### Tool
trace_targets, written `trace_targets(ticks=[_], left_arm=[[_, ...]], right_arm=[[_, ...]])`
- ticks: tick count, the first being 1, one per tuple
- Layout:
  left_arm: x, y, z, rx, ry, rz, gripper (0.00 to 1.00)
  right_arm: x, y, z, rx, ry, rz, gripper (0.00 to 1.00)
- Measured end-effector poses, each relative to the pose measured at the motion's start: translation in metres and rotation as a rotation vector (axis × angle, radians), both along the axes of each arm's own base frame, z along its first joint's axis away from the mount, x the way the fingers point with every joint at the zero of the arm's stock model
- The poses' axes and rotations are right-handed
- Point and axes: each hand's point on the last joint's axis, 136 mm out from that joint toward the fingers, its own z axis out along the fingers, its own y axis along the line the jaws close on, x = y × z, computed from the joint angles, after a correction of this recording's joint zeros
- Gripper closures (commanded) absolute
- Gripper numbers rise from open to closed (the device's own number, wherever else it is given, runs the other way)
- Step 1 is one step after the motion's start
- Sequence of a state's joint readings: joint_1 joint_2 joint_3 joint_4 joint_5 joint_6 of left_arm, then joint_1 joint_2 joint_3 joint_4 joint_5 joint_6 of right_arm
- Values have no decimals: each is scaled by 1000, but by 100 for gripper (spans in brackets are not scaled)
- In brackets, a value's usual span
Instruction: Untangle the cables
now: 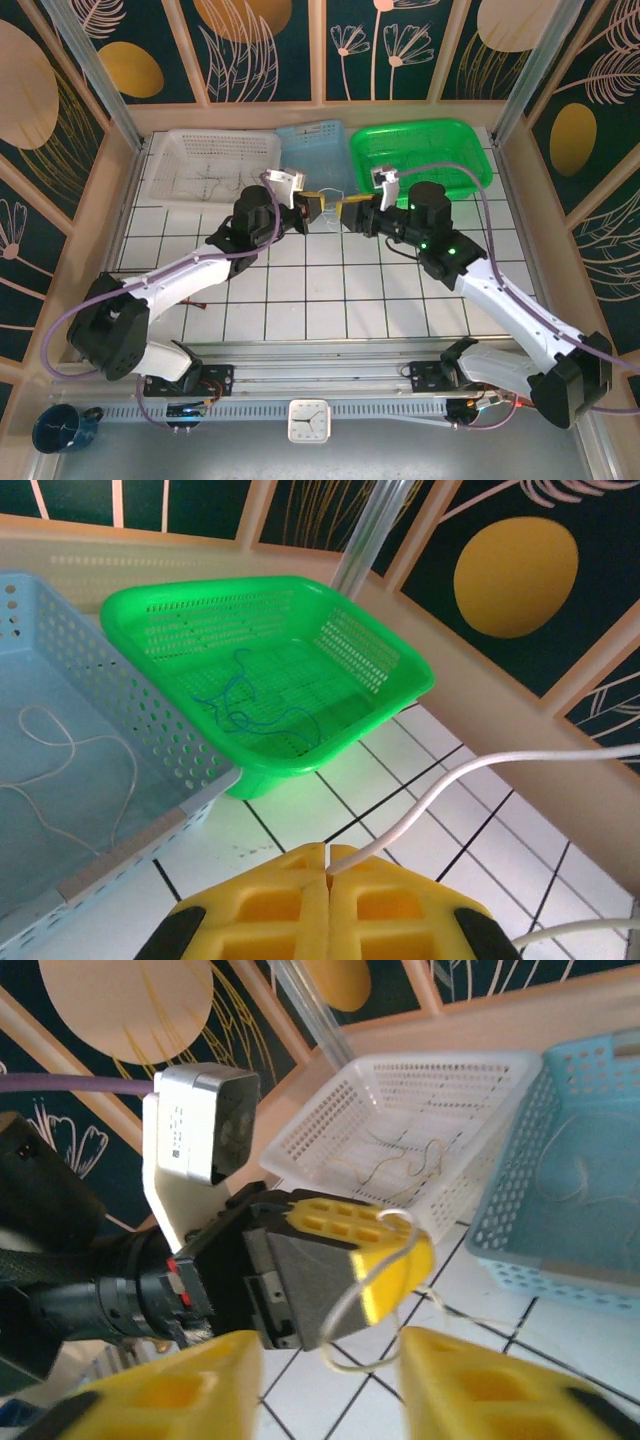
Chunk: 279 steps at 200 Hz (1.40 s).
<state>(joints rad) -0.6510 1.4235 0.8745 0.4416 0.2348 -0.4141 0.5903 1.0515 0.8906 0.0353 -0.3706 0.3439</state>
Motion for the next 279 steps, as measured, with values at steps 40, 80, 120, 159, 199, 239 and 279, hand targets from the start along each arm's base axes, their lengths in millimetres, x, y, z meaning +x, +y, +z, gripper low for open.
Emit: trace_targets(ticks=[40, 80, 120, 159, 199, 239, 279], left_arm=[[-11, 0, 32, -101, -16, -32, 100], [-21, -3, 57, -183, -14, -76, 100], [-25, -8, 84, -256, -9, -113, 100], [-29, -11, 114, -325, -8, -150, 100], [-33, -13, 121, -357, 18, -176, 100], [-36, -15, 125, -375, 33, -197, 100], [-38, -16, 127, -389, 48, -209, 100]], right_arm=[[11, -67, 12, 32, -62, -188, 38], [7, -89, -28, -5, -25, -238, 32], [-4, -80, -71, -36, 19, -159, 31], [-14, -60, -65, -32, -44, -74, 30], [-16, -41, -73, -59, -54, -20, 29], [-2, -39, -72, -89, -74, -53, 27], [13, -38, -58, -94, -124, -84, 25]])
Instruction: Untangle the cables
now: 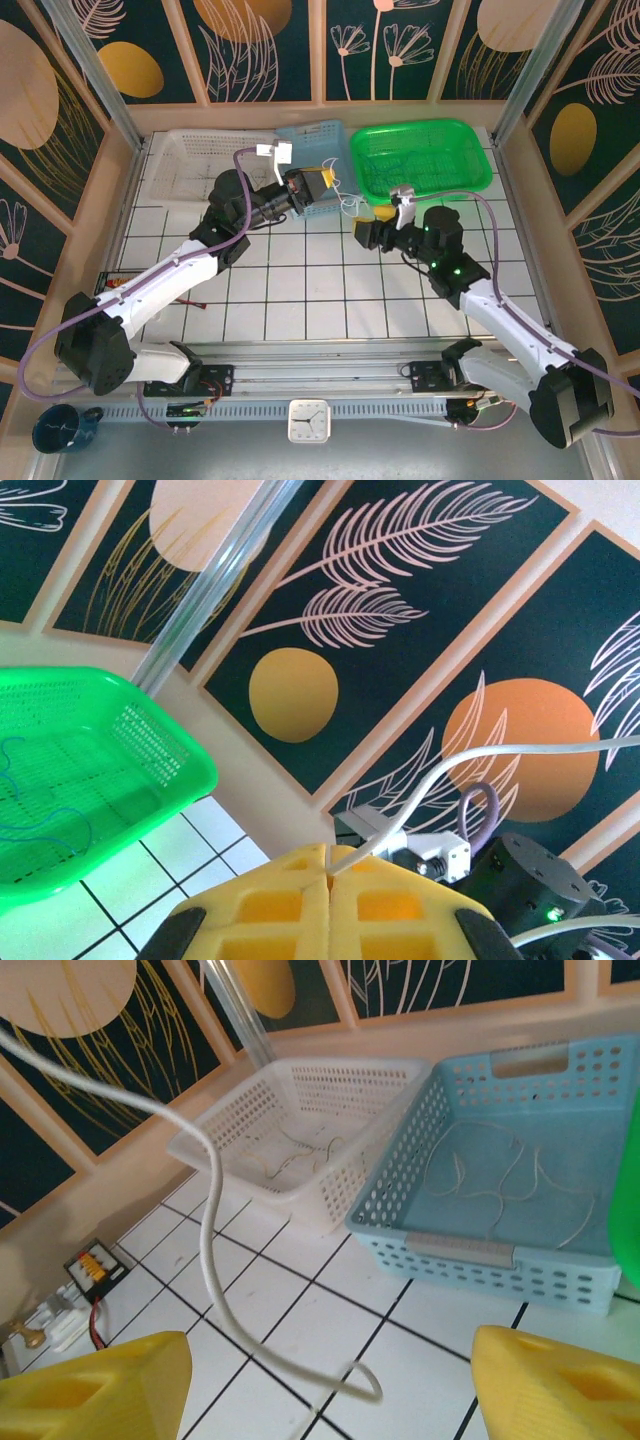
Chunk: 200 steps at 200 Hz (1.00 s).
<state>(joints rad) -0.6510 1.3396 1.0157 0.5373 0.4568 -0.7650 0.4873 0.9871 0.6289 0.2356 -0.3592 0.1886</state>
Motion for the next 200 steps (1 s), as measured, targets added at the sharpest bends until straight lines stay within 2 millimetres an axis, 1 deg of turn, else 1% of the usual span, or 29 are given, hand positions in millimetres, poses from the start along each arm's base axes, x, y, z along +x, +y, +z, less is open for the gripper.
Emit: trace_targets(ticks=[40, 57, 64, 71, 79, 80, 87, 93, 120, 140, 155, 165, 184, 200], left_arm=[[-2, -1, 2, -13, 8, -14, 100], [-3, -1, 3, -18, 12, -18, 100], [-3, -1, 3, -18, 13, -18, 100], [-3, -1, 3, -19, 14, -19, 100], [-3, -1, 3, -20, 15, -19, 100], [-3, -1, 3, -20, 15, -19, 100], [-3, -1, 3, -20, 16, -18, 100], [-3, -1, 3, -21, 17, -19, 100], [-1, 0, 3, -22, 18, -10, 100], [3, 2, 3, -27, 18, 21, 100], [9, 7, 2, -23, 9, 69, 100], [14, 10, 3, -19, -7, 108, 100], [24, 19, 5, -7, -37, 188, 100], [32, 24, 5, 6, -56, 244, 100]], right_arm=[[18, 5, 10, -11, -30, -22, 25], [25, 8, 13, -18, -40, -22, 29], [27, 9, 15, -19, -45, -21, 35], [30, 11, 16, -21, -51, -17, 47], [31, 13, 17, -21, -54, -12, 69], [31, 13, 17, -20, -53, -13, 70], [32, 14, 18, -25, -59, -7, 88], [32, 16, 18, -26, -61, -1, 100], [27, 21, 18, -23, -57, 28, 100], [15, 25, 23, -13, -67, 54, 100], [-4, 27, 23, 0, -72, 82, 100], [-21, 29, 21, 12, -65, 107, 100], [-48, 28, 10, 23, -40, 141, 100], [-64, 21, -1, 31, -17, 134, 100]])
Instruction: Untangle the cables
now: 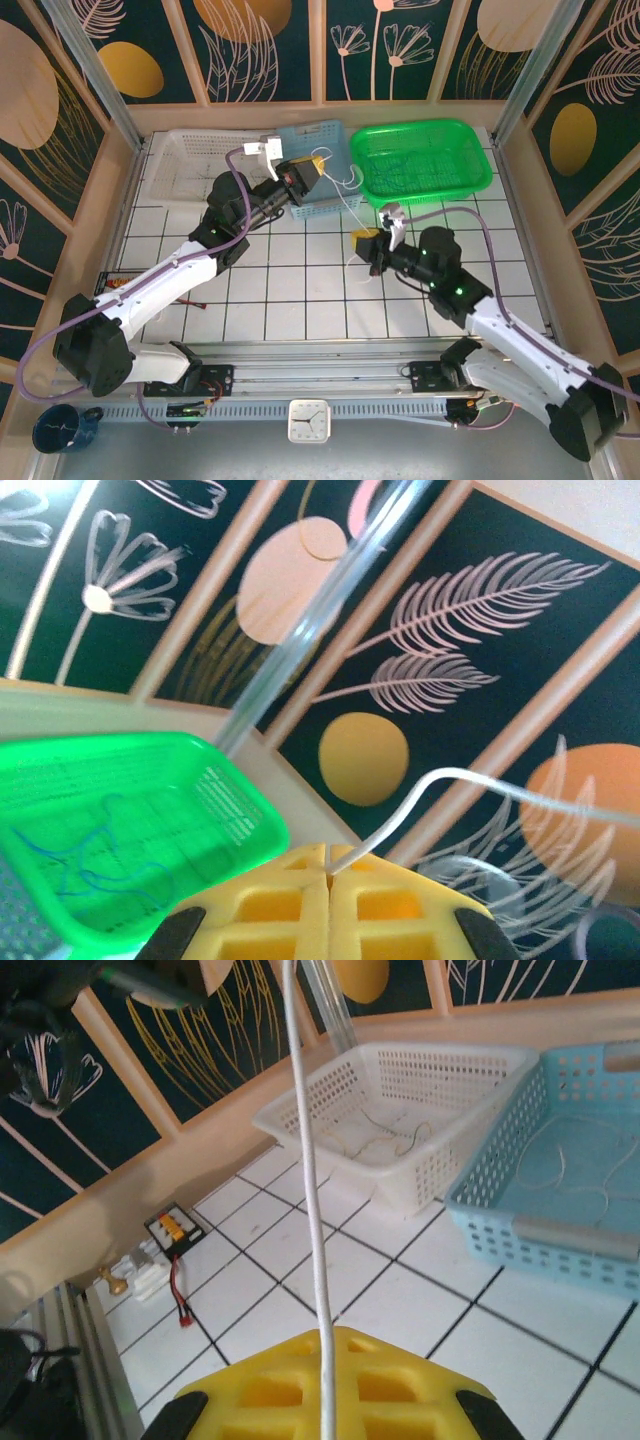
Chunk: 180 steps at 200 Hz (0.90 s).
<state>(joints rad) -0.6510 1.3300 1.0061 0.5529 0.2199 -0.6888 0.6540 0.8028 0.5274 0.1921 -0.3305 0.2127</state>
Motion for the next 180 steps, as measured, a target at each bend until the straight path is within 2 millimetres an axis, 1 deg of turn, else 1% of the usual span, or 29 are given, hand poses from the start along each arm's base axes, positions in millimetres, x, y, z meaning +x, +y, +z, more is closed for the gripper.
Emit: trace_targets(ticks=[22, 34, 46, 67, 98, 121, 148, 163, 180], left_arm=[[7, 7, 0, 16, -17, 61, 100], [10, 9, 0, 24, -25, 85, 100], [13, 12, -1, 33, -33, 109, 100], [17, 17, -4, 61, -50, 154, 100], [28, 31, -10, 131, -74, 262, 100], [35, 49, -12, 193, -95, 378, 100], [40, 72, -6, 259, -140, 512, 100], [37, 75, -8, 306, -165, 543, 100], [36, 76, -19, 379, -184, 568, 100]], right_arm=[[-13, -17, -8, 14, 20, -43, 100], [-17, -26, -6, 27, 21, -74, 100], [-19, -34, 1, 46, 9, -105, 100], [-20, -48, 9, 64, -11, -168, 100], [-14, -70, 12, 64, -11, -292, 100], [-12, -88, 23, 86, -32, -382, 100], [-13, -109, 45, 149, -74, -470, 100], [-15, -115, 52, 173, -88, -495, 100], [-15, -122, 56, 192, -94, -525, 100]])
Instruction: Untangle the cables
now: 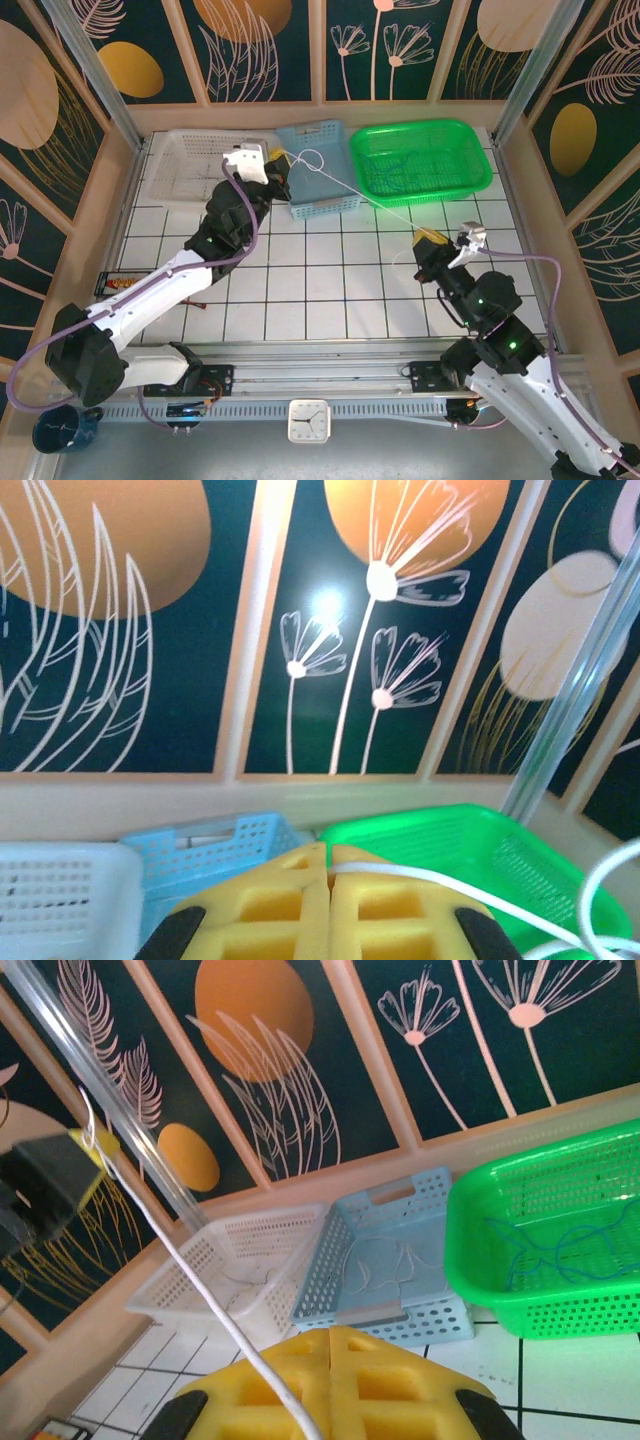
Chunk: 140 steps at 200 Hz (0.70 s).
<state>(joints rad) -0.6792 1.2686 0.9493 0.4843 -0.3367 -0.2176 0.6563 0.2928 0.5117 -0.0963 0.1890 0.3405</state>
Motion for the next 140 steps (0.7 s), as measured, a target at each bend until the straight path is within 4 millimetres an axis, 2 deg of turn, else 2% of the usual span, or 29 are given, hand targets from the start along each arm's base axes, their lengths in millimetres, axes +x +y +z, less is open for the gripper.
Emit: trace_targets(ticks=[32, 64, 94, 118, 140], left_arm=[[0, 4, -9, 91, -10, 39, 100], [4, 14, -8, 128, -21, 96, 100], [18, 20, -5, 138, -18, 132, 100], [34, 8, 1, 144, -16, 125, 100], [53, -8, -4, 162, 2, 101, 100]], right_arm=[[3, -3, -1, 5, 7, -23, 100], [16, 9, -11, -26, 46, -18, 100], [39, 34, -32, -84, 126, 15, 100], [61, 57, -38, -119, 173, 46, 100], [89, 81, -37, -139, 203, 64, 100]])
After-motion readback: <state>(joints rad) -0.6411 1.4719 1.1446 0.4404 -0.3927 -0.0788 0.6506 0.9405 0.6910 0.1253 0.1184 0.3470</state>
